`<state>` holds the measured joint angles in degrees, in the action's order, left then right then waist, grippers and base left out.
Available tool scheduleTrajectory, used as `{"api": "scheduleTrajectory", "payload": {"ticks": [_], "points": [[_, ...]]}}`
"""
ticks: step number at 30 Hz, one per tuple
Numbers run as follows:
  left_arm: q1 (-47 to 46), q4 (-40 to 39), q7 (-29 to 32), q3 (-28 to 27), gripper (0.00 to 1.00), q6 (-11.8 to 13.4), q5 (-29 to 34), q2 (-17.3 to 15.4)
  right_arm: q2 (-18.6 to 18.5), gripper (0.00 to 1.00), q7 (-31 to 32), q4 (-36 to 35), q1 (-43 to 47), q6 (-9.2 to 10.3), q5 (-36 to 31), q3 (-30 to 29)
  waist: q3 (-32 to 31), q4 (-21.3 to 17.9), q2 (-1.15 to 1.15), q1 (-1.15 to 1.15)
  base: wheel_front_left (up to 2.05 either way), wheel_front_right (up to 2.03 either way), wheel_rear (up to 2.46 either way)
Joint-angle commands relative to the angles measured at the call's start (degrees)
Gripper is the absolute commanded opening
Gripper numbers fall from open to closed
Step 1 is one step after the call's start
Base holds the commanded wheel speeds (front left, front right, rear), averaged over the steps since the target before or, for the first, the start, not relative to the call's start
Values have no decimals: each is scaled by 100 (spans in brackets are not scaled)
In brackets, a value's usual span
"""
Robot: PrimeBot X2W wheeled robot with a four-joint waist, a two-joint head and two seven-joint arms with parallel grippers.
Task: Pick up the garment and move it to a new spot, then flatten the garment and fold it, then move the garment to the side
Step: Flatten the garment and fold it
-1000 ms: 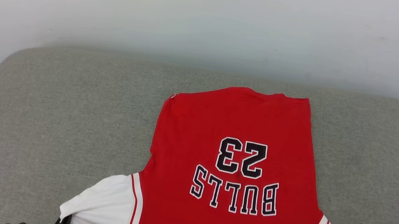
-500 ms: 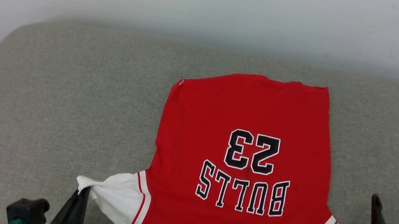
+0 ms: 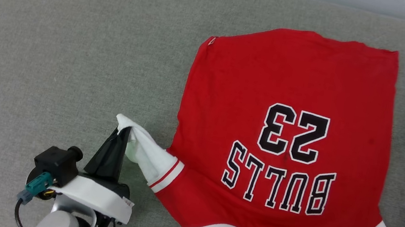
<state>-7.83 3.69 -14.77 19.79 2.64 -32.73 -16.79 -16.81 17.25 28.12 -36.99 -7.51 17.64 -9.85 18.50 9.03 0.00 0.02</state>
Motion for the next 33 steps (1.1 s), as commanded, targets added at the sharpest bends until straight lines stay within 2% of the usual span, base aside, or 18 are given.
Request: {"api": "scheduleTrajectory", "payload": {"ticks": [1, 8, 13, 17, 21, 22, 23, 24, 28, 33], "points": [[-96, -28, -19, -4, 0, -22, 49, 39, -74, 100, 97, 71, -178, 4, 21, 53, 286, 235, 0, -2, 0, 0, 0], [-390, -273, -50, -71, 0, -190, 291, 269, -505, 100, 1340, 824, -1582, 4, 133, 448, 806, 508, 0, -2, 0, 0, 0], [-514, -452, -52, -134, 0, -346, 456, 466, -569, 100, 1908, 1190, -2197, 4, -43, 607, 1127, 654, 0, -2, 0, 0, 0], [-562, -473, -53, -202, 0, -473, 563, 605, -536, 100, 2337, 1607, -2310, 3, -73, 712, 1247, 714, 0, -2, 0, 0, 0], [-520, -434, -54, -298, 0, -563, 651, 710, -400, 100, 3142, 2275, -2014, 2, 5, 780, 1260, 731, 0, -2, 0, 0, 0], [-508, -423, -54, -311, 0, -586, 669, 737, -402, 59, 3337, 2432, -1951, 3, -21, 758, 1255, 737, 0, -2, 0, 0, 0], [-497, -401, -54, -324, 0, -612, 694, 766, -406, 25, 3510, 2574, -1891, 4, -74, 743, 1235, 748, 0, -2, 0, 0, 0], [-485, -401, -54, -349, 0, -628, 692, 790, -403, 0, 3695, 2717, -1863, 7, -111, 693, 1220, 755, 0, -2, 0, 0, 0], [-430, -334, -54, -435, 0, -711, 741, 875, -422, 0, 3645, 2618, -1956, 5, -204, 675, 1118, 781, 0, -2, 0, 0, 0], [-327, -235, -54, -583, 0, -772, 787, 922, -718, 0, 3183, 2139, -2189, 5, -263, 748, 816, 730, 0, -2, 0, 0, 0]]}}
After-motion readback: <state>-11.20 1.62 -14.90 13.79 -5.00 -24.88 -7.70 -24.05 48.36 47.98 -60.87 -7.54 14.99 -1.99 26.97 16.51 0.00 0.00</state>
